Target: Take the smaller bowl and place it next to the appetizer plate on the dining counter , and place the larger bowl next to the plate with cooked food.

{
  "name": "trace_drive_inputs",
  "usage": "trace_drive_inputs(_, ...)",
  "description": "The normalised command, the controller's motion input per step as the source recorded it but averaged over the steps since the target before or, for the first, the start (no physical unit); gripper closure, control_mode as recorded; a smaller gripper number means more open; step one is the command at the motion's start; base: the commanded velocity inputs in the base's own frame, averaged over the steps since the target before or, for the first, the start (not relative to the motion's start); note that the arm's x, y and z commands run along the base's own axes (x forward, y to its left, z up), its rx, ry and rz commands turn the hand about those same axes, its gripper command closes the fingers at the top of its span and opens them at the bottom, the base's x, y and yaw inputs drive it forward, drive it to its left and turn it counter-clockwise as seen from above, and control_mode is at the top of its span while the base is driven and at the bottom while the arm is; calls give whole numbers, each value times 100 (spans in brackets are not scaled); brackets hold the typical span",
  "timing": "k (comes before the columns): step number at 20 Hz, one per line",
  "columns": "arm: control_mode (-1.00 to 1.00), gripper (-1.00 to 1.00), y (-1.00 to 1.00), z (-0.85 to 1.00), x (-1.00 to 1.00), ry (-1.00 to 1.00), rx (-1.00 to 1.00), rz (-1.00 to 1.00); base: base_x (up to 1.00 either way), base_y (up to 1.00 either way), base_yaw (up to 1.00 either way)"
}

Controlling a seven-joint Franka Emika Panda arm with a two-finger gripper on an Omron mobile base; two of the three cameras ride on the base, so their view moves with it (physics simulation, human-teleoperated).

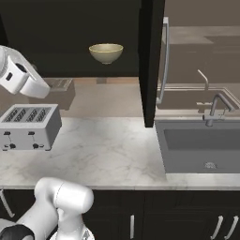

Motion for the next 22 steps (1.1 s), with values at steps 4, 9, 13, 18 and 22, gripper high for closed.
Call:
trace_drive_inputs(4,-100,-100,-47,0,1,0,21,-1,0,0,0)
trace_drive_inputs(9,-100,-100,-34,0,4,0,8,5,0,0,0)
trace_drive_inputs(13,-100,-100,0,0,34,-1,1,16,0,0,0)
trace_drive_inputs(18,-100,-100,0,0,66,0,2,14,0,0,0)
trace_drive_inputs(22,-100,-100,0,-1,68,0,1,7,0,0,0)
